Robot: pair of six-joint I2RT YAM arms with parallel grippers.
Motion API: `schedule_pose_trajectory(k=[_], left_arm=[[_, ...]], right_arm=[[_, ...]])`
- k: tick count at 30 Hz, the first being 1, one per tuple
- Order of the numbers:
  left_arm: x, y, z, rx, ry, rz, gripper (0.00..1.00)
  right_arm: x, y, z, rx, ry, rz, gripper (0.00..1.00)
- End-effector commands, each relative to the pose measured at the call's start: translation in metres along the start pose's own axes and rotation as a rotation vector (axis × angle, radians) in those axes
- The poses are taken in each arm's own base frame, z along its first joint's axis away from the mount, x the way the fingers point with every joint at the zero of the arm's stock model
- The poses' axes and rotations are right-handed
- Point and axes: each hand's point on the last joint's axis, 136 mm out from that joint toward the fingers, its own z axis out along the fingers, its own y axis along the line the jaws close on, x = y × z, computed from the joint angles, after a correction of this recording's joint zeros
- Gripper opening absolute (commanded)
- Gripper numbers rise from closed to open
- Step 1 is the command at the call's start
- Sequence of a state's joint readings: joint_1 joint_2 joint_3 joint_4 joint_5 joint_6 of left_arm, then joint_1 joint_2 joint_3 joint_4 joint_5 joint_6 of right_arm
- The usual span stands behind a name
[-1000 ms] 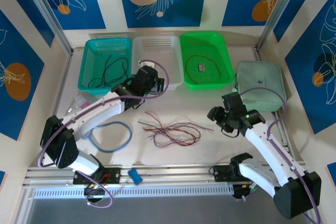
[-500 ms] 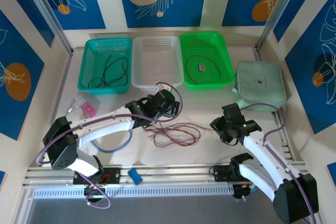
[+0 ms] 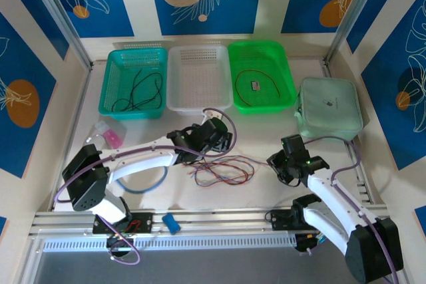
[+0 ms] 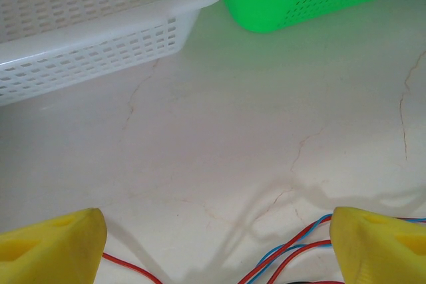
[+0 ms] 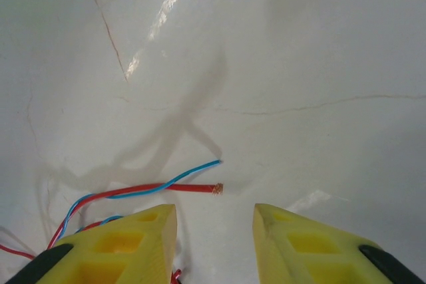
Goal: Untangle the cables
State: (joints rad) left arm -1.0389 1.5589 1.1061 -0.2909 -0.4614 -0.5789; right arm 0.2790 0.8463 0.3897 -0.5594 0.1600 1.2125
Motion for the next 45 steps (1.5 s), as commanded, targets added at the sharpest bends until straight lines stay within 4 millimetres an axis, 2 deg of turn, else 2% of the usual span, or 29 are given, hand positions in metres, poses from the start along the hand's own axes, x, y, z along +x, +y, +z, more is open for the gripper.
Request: schedule_pose_trajectory(k=[1, 7, 17, 22, 35, 45], left_arm=[[-0.003, -0.010, 0.002, 0.017, -0.001, -0.004, 0.87], [-0.004, -0.013, 0.002, 0.024, -0.001, -0.002, 0.87], [-0.002, -0.014, 0.002, 0.025, 0.004, 0.002, 0.87], [-0.003, -0.015, 0.000, 0.025, 0.001, 0.008, 0.87], [-0.004, -0.017, 0.000, 0.022, 0.004, 0.024, 0.87], [-0.005, -0.018, -0.002, 0.026, 0.002, 0.025, 0.87]], right_arm=[[-0.002, 0.000, 0.006, -0.014, -0.003, 0.033, 0.34], [-0.001, 0.004, 0.013, -0.015, 0.029, 0.031, 0.33], [0.001, -0.004, 0.022, 0.010, 0.043, 0.058, 0.30], [-0.002, -0.005, 0.023, 0.012, 0.026, 0.053, 0.25], [-0.008, 0.000, 0.025, -0.003, 0.004, 0.046, 0.22], [-0.009, 0.002, 0.026, -0.014, 0.005, 0.036, 0.14]])
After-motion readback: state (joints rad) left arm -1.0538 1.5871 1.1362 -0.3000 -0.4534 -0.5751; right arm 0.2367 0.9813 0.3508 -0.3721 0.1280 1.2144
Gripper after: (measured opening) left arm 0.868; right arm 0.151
